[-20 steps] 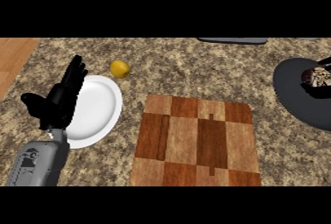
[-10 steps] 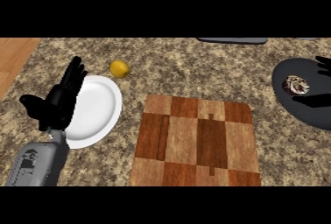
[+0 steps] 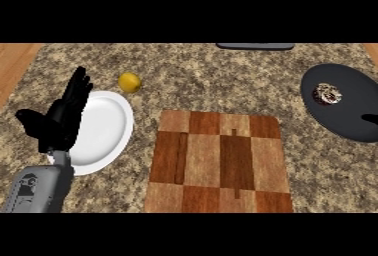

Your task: Pick the cupcake from the cutting board and place it in the pan

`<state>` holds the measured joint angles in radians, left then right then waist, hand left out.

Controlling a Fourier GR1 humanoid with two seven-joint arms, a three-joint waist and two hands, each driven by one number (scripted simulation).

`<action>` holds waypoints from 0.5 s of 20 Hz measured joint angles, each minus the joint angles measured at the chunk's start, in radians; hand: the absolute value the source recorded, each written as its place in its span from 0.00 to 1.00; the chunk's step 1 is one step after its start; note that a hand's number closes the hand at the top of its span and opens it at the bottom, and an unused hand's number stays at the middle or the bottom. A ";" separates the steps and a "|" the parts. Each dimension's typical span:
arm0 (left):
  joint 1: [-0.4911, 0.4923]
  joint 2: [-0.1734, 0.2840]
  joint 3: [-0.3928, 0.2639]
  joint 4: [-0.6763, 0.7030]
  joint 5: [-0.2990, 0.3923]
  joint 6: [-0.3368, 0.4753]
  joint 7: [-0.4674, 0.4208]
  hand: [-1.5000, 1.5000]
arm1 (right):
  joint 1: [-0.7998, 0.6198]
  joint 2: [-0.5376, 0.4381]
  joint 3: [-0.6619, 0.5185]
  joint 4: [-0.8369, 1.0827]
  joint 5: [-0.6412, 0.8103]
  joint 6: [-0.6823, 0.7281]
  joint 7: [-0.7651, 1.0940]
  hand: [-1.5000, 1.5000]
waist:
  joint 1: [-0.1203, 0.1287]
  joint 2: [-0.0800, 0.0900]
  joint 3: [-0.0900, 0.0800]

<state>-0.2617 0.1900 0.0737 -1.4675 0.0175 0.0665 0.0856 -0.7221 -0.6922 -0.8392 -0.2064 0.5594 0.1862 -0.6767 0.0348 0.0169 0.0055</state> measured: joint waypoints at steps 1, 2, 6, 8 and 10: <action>0.006 0.007 0.009 0.008 0.004 -0.007 -0.009 0.50 | 0.012 -0.011 -0.008 0.006 -0.014 0.042 -0.015 0.00 | -0.005 -0.002 -0.001; 0.002 0.006 0.010 0.011 0.005 -0.006 -0.003 0.50 | 0.023 -0.027 -0.012 0.010 -0.025 0.089 -0.026 0.00 | -0.010 -0.004 -0.001; 0.033 0.002 0.010 0.004 -0.003 -0.001 -0.018 0.50 | 0.096 -0.098 -0.025 0.009 -0.068 0.237 -0.062 0.00 | -0.025 -0.011 -0.003; 0.032 0.002 0.016 0.011 -0.004 0.002 -0.021 0.50 | 0.135 -0.123 -0.026 -0.004 -0.087 0.272 -0.066 0.00 | -0.033 -0.013 -0.004; 0.021 0.014 0.033 0.025 0.002 -0.001 -0.021 0.50 | 0.169 -0.150 -0.028 -0.022 -0.109 0.302 -0.056 0.00 | -0.042 -0.017 -0.005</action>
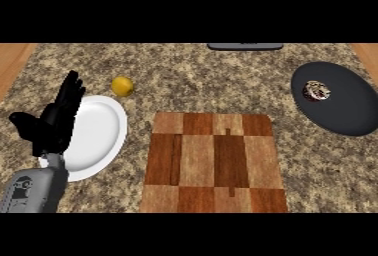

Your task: Pick the cupcake from the cutting board and place it in the pan

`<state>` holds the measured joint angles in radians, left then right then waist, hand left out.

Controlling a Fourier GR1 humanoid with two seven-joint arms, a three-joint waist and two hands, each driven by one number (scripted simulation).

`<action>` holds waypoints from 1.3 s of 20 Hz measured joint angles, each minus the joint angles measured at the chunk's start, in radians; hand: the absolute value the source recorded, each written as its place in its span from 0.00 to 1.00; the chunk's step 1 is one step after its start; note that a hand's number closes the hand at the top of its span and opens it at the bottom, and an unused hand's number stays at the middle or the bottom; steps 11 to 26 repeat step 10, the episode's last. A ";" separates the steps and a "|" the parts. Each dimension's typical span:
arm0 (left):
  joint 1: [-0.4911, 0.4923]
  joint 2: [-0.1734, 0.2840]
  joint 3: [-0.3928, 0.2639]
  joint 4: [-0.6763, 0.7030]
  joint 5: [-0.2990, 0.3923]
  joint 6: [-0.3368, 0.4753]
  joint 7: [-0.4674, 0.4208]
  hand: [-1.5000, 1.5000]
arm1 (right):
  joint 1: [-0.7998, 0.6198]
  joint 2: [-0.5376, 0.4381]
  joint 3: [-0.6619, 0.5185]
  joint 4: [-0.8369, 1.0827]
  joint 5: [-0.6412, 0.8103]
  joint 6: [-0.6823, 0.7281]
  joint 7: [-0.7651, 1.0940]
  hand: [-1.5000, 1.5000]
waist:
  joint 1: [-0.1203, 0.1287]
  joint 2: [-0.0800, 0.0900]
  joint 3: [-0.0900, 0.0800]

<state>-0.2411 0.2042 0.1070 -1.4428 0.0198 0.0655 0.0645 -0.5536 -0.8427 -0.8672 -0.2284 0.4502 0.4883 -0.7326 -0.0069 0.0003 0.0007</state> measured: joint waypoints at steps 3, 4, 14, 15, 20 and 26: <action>0.024 0.002 0.003 -0.019 0.004 -0.007 -0.002 0.50 | 0.061 -0.029 -0.003 -0.028 -0.035 0.029 0.010 0.00 | -0.004 -0.003 -0.001; 0.018 0.011 0.013 -0.008 0.010 -0.013 -0.002 0.50 | 0.083 -0.032 -0.001 -0.040 -0.044 0.035 0.006 0.00 | -0.007 -0.003 -0.001; 0.013 -0.002 0.001 -0.013 -0.004 0.000 0.009 0.50 | 0.181 -0.036 0.028 -0.122 -0.087 0.070 0.020 0.00 | -0.012 -0.006 -0.001; 0.013 -0.002 0.001 -0.013 -0.004 0.000 0.009 0.50 | 0.181 -0.036 0.028 -0.122 -0.087 0.070 0.020 0.00 | -0.012 -0.006 -0.001; 0.013 -0.002 0.001 -0.013 -0.004 0.000 0.009 0.50 | 0.181 -0.036 0.028 -0.122 -0.087 0.070 0.020 0.00 | -0.012 -0.006 -0.001; 0.013 -0.002 0.001 -0.013 -0.004 0.000 0.009 0.50 | 0.181 -0.036 0.028 -0.122 -0.087 0.070 0.020 0.00 | -0.012 -0.006 -0.001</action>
